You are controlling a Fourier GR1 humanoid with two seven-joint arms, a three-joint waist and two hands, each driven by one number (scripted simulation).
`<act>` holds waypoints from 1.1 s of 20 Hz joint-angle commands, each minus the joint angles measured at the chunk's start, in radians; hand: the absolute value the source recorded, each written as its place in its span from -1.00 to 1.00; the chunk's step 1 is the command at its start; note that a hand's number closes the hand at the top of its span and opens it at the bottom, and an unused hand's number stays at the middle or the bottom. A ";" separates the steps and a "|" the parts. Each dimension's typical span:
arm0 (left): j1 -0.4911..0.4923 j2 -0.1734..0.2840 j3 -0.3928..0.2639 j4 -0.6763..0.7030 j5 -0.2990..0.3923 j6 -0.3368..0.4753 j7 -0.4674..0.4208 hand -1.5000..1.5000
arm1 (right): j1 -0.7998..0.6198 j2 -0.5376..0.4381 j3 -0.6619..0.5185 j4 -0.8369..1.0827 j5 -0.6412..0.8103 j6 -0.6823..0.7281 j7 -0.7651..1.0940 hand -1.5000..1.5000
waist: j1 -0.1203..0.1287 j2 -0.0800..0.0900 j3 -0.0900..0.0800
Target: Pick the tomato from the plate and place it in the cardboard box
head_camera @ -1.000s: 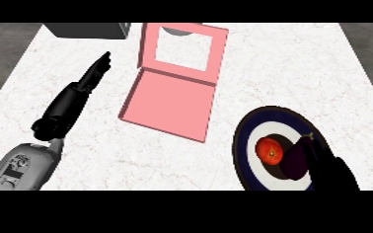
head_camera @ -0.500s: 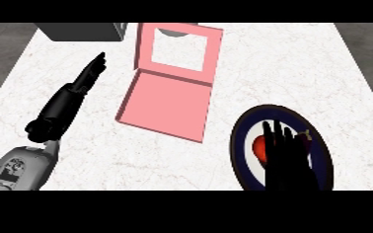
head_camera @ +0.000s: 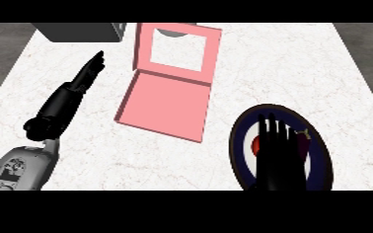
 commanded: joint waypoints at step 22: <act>-0.028 -0.099 0.151 0.033 -0.109 -0.153 0.003 0.00 | -0.059 0.061 -0.185 0.254 0.026 -0.099 -0.097 -1.00 | -0.002 0.000 0.000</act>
